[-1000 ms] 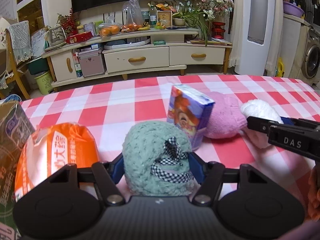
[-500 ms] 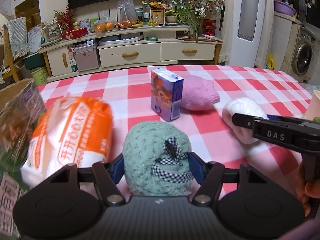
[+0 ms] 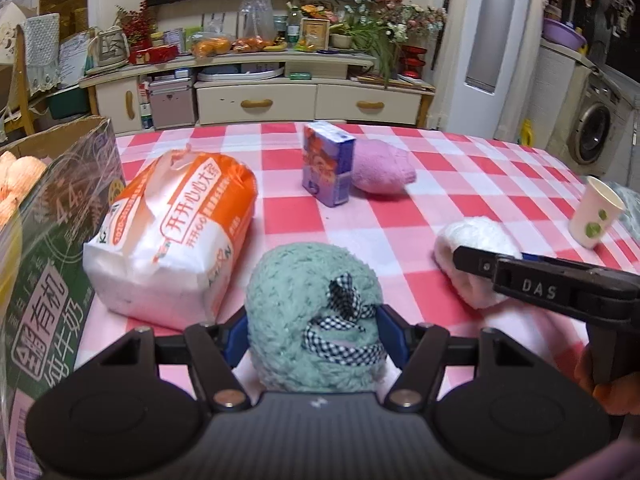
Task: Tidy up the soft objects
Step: 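Carry the green ball with the left tool over the box while the right carries the white ball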
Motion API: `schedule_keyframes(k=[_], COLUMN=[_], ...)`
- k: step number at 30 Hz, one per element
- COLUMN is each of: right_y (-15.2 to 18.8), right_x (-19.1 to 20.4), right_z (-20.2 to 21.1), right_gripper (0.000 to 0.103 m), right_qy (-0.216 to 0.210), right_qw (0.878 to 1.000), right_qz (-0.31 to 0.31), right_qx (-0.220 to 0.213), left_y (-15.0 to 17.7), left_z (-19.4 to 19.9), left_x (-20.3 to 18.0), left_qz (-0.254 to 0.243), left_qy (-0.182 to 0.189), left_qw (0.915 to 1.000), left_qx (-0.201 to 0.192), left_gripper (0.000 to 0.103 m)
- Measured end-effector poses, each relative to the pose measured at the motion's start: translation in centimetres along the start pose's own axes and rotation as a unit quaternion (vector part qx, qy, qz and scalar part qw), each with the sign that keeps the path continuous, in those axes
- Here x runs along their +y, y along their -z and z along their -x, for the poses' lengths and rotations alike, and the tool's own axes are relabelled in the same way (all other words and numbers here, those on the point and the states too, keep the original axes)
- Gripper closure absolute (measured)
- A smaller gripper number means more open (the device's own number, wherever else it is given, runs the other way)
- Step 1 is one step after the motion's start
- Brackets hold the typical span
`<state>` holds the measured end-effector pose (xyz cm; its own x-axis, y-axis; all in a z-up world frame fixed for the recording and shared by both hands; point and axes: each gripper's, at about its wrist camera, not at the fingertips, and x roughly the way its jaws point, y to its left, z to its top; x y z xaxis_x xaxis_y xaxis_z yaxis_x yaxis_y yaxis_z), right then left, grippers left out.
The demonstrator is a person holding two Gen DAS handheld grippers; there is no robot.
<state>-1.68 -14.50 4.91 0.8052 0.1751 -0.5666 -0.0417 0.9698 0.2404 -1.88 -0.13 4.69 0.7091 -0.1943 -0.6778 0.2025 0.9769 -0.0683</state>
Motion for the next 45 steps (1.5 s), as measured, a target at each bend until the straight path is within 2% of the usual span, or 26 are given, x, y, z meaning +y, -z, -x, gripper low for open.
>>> schedule_keyframes(k=[11,23,35,45], right_y=[1.8,2.2,0.6,-1.2], right_x=[0.6,2.3,4.3,6.7], right_z=[3.9,6.5,7.5,7.5], right_gripper=[0.057,0.057,0.057,0.057], right_qy=[0.023,0.031,0.026,0.002], right_qw=[1.000,0.999,0.999,0.999], right_qz=[-0.010,-0.007,0.006,0.023], right_qx=[0.004,-0.005,-0.032,-0.049], left_y=[-0.6,-1.0,-1.9,-2.9], left_z=[3.2,6.4,8.8,10.4], left_x=[0.2,1.7,4.0,7.0], left_qz=[-0.007,-0.005,0.008,0.038], left_qy=[0.038,0.057,0.058,0.049], left_qw=[0.9986,0.9954,0.9918,0.9873], left_qx=[-0.036,-0.076,-0.114,-0.146], left_gripper=[0.038,0.038,0.038,0.038])
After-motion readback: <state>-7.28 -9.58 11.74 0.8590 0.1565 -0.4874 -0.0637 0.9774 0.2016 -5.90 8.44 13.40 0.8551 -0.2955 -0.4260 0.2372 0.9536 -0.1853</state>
